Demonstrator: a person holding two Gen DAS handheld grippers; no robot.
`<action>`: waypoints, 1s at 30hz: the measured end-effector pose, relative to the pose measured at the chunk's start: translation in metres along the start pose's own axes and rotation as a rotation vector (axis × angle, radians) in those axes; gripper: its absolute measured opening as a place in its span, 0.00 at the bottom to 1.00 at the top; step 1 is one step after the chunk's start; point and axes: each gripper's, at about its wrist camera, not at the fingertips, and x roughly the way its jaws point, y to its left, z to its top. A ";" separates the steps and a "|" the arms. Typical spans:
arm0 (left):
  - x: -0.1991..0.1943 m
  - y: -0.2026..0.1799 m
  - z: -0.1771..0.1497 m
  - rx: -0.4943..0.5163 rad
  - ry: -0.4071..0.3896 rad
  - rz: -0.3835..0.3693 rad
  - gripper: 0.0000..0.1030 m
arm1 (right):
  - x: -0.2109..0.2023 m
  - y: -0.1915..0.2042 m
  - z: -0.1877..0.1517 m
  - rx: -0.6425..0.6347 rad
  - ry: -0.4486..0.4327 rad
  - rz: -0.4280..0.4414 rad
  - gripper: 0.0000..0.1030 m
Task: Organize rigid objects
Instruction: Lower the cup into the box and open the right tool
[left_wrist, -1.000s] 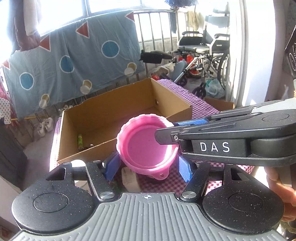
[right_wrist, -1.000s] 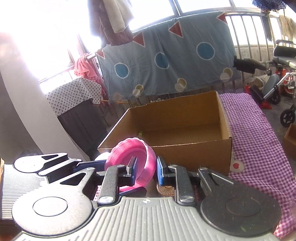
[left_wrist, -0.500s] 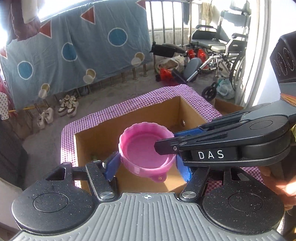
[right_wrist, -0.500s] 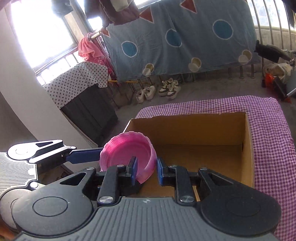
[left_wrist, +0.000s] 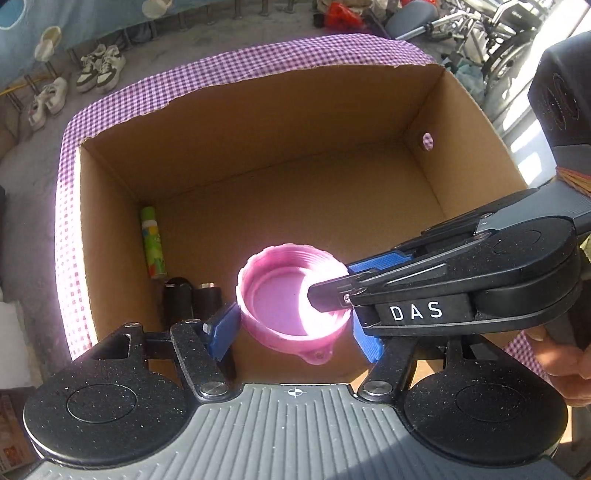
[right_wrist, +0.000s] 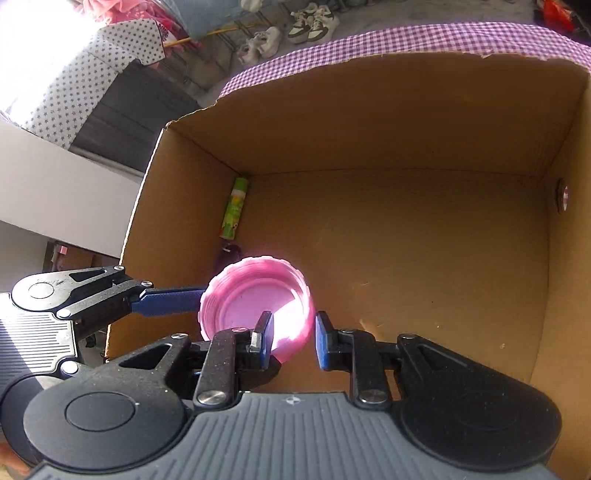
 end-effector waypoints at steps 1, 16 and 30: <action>0.003 0.003 0.000 -0.005 0.014 -0.004 0.64 | 0.006 -0.002 0.002 0.010 0.024 0.005 0.26; 0.021 0.012 -0.005 -0.061 0.104 -0.014 0.73 | 0.026 -0.010 0.009 0.044 0.101 0.045 0.30; -0.061 -0.004 -0.028 -0.079 -0.102 -0.006 0.84 | -0.079 -0.002 -0.040 0.011 -0.234 0.128 0.51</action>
